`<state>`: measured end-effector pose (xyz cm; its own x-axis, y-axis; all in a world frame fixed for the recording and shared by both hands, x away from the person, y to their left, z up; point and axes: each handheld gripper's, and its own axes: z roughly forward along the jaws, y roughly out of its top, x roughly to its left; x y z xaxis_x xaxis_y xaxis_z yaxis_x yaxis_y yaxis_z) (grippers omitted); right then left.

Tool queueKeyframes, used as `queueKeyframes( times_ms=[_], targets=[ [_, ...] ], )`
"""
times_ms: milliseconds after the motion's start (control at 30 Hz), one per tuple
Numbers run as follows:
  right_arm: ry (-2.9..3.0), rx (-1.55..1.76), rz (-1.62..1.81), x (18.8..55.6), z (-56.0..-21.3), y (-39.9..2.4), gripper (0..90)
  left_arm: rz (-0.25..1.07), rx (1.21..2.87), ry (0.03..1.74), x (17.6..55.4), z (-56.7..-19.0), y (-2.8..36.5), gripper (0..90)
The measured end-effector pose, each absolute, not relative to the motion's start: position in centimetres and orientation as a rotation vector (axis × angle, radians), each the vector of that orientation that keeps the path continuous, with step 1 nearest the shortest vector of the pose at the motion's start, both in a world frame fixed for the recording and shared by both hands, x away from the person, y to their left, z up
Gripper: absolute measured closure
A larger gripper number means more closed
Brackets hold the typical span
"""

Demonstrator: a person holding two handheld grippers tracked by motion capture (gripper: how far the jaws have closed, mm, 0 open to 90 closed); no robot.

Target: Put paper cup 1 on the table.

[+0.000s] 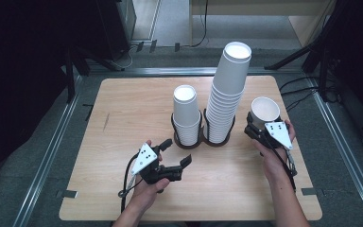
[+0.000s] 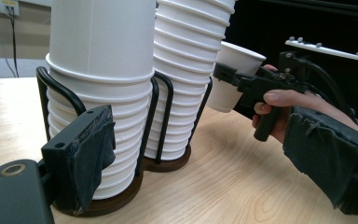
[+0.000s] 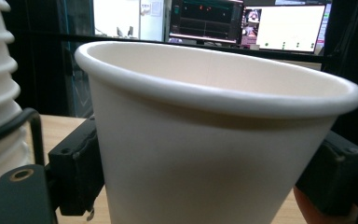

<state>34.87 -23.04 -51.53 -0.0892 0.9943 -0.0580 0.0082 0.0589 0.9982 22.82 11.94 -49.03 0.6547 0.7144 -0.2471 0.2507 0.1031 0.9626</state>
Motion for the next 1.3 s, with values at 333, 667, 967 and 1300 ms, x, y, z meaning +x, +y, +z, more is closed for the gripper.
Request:
queueKeyframes(
  times_ms=[333, 667, 967, 1300],
  targets=[
    [1.3, 1.22, 1.198, 36.5, -52.7, -23.9, 14.3, 0.409, 1.47, 0.852, 22.8, -49.0, 12.0, 9.5],
    [1.297, 1.265, 1.178, 37.2, -53.6, -23.8, 13.9, 0.409, 1.47, 0.848, 22.8, -49.0, 11.9, 9.5],
    [1.288, 1.303, 1.166, 37.4, -53.9, -24.0, 13.5, 0.409, 1.47, 0.848, 22.7, -49.0, 11.9, 9.5],
    [1.297, 1.321, 1.162, 37.4, -53.9, -24.1, 13.0, 0.408, 1.47, 0.848, 22.7, -49.0, 12.0, 9.5]
  ],
)
